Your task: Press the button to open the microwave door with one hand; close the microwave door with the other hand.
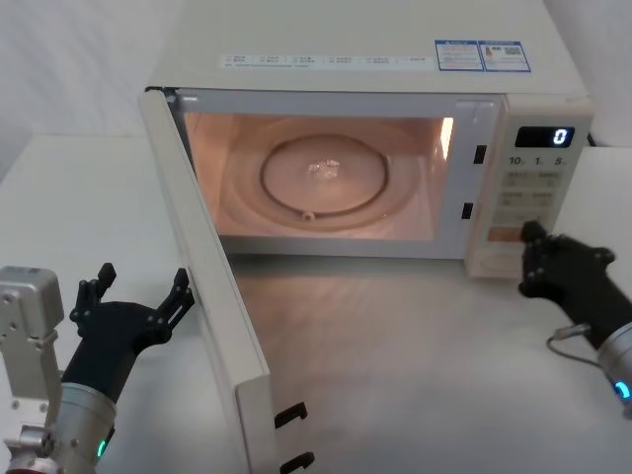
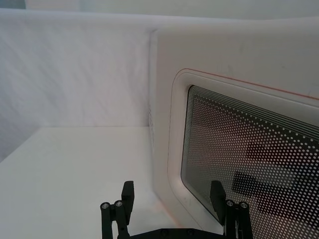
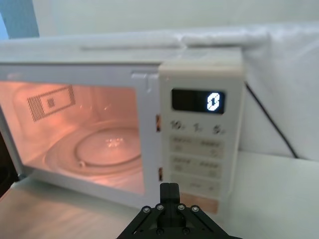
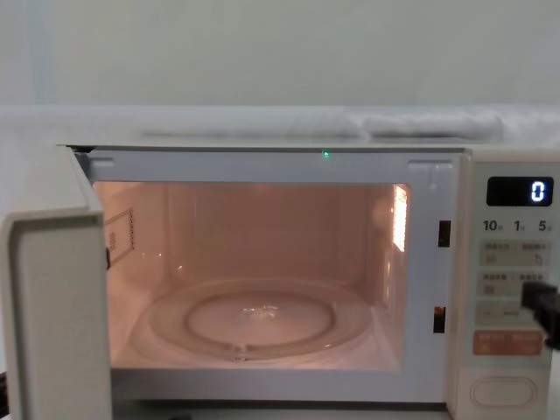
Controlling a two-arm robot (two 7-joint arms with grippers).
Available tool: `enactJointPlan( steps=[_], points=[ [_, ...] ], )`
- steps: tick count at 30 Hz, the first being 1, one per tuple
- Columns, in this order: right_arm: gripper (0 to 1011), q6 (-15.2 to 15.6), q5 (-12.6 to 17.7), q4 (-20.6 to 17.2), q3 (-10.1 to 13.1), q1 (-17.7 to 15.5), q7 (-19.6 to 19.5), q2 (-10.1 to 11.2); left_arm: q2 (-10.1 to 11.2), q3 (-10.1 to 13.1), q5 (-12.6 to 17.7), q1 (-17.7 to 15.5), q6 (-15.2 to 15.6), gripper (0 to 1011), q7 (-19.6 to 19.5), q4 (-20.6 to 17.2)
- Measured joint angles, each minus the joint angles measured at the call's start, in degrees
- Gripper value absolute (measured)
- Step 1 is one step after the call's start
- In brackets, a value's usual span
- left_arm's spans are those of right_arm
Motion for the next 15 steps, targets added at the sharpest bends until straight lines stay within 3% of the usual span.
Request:
enactJointPlan(
  steps=[15],
  points=[
    [0,-0.03,6.99,-1.50,4.55,-0.41,0.77,3.46,0.00,0.00,0.00,0.00,0.00,1001,0.00,0.00]
  ],
)
